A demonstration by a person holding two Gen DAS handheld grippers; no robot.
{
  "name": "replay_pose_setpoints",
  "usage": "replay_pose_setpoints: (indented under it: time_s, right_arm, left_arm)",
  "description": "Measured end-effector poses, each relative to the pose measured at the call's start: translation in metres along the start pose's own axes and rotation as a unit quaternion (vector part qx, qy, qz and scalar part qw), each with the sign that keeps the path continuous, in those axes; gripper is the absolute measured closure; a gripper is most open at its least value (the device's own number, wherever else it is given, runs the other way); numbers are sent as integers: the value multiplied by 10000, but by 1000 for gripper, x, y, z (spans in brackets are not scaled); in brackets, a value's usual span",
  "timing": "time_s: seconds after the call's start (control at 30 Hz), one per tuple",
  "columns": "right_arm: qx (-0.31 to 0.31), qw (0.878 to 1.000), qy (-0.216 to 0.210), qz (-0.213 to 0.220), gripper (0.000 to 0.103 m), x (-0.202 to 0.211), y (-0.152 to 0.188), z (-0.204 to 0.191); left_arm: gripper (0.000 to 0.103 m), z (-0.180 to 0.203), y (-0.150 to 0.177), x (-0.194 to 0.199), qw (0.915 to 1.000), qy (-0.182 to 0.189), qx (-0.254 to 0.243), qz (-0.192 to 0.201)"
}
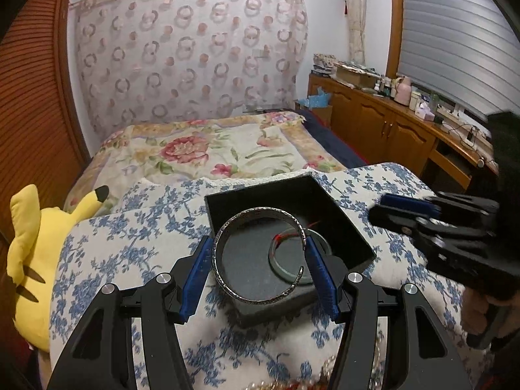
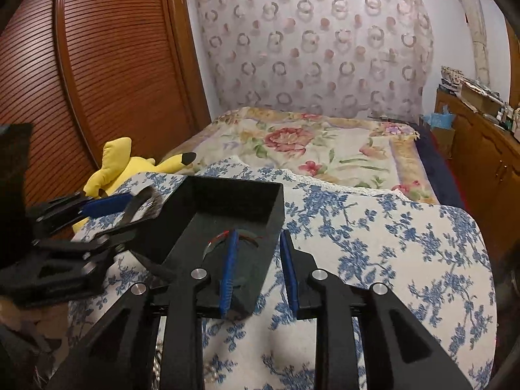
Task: Organize jewelry
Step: 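Withdraw both tools from the box back toward the jewelry pile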
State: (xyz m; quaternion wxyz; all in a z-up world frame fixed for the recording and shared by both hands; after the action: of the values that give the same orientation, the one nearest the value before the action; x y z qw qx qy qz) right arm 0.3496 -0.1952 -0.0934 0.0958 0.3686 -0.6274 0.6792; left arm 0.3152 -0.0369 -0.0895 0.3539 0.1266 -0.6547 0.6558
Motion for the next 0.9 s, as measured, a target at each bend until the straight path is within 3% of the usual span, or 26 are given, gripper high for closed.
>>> replay_pose_setpoints:
  time_s: [0.27,0.37,0.57,0.77,0.9]
  right_arm:
    - [40,10000,-31,73,74,16,14,5]
    - [71,9999,-15,86,74,19,18,6]
    - [43,9999,-44,145,74,28,26,5]
    - [126,9995,-94,267,73,51,43,-8]
    - [127,9994,-191,256,61,63,57,-19]
  left_arm:
    - [47,-1,-12,-23,9997,-202,-68,-91]
    - [38,-3,-16,-22,9996,-268,-100,-18]
    - [32,-4,-16,-2,9996,-231,-92,151]
    - [22,-8,8,28,9996,-146,-97,228]
    - [11,-13,29,46,9995,-58,-52,318]
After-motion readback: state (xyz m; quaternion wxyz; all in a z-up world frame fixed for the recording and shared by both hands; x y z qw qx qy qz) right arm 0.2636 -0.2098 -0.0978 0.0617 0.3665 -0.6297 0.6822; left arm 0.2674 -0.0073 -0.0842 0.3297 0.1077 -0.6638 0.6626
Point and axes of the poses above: each gripper's, at about its wrist camera, not at the fingertips, and x roughly against the way its jaws point, z to its right, y to its underside, the point moved 9 cm from there along -x, roughly the way its jaws point, and after that the axes turned 7 degrees about y, right-handed, at the moved point
